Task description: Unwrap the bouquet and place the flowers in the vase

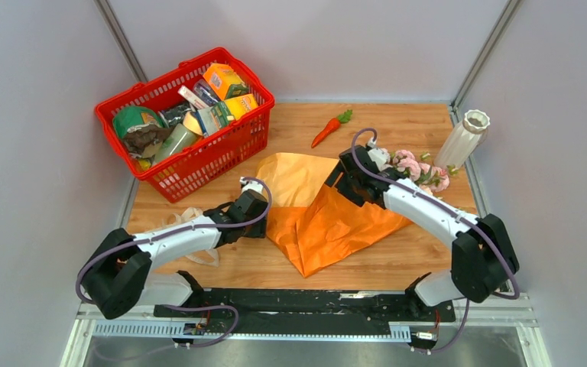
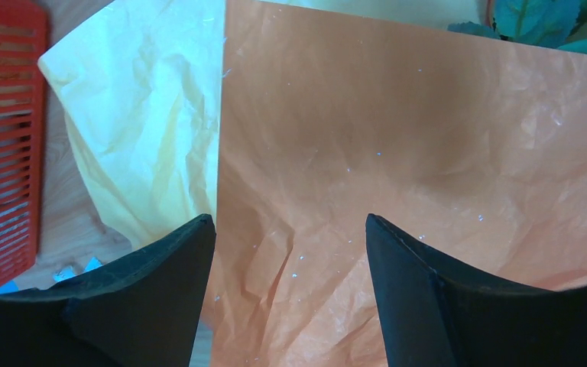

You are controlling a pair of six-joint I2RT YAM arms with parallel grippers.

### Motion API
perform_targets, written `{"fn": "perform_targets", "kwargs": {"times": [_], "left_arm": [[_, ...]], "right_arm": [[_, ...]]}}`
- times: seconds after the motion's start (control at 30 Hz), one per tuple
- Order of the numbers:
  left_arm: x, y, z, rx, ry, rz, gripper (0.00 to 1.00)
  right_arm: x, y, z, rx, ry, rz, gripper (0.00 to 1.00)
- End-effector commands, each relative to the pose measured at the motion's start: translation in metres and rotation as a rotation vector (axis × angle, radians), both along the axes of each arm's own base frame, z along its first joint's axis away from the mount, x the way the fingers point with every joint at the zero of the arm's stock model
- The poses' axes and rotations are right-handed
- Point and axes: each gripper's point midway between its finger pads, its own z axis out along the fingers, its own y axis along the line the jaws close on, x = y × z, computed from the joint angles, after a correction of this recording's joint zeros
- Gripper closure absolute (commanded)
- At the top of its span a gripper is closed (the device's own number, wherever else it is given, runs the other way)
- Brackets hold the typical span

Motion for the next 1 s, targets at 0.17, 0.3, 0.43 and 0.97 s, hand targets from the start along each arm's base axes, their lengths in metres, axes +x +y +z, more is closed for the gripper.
{"fn": "perform_targets", "kwargs": {"times": [0.17, 0.3, 0.43, 0.97], "left_arm": [[0.006, -0.019, 0.046, -0.166, -0.098, -0.026, 0.44], [0.004, -0.019, 0.047, -0.172, -0.097, -0.03, 0.43], [0.002, -0.019, 0.039, -0.163, -0.079, -0.04, 0.44], [0.001, -0.021, 0.039, -0.293, -0.156, -0.009, 0.27]], "right_arm": [[0.007, 0.015, -0.005, -0.018, 0.126, -0.094, 0.26], [0.01, 0.028, -0.012, -0.024, 0.162, -0.094, 0.26], [0.011, 0.035, -0.022, -0.045, 0.219, -0.098, 0.25], [0.008, 0.036, -0.043, -0.156, 0.342, -0.061, 0.81]]}}
